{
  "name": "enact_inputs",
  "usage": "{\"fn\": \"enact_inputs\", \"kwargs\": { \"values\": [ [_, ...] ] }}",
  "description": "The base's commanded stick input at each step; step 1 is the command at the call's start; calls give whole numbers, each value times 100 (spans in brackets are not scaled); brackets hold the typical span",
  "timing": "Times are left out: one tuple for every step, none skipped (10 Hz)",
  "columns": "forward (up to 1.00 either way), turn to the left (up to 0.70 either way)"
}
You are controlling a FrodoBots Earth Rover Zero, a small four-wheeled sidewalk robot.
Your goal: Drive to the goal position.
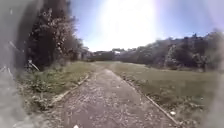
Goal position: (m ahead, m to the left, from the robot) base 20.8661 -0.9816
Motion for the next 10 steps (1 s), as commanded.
{"fn": "enact_inputs", "kwargs": {
  "values": [
    [100,0],
    [100,0],
    [100,0],
    [100,0],
    [100,1],
    [100,2],
    [100,0],
    [100,0],
    [100,0],
    [100,0]
  ]
}}
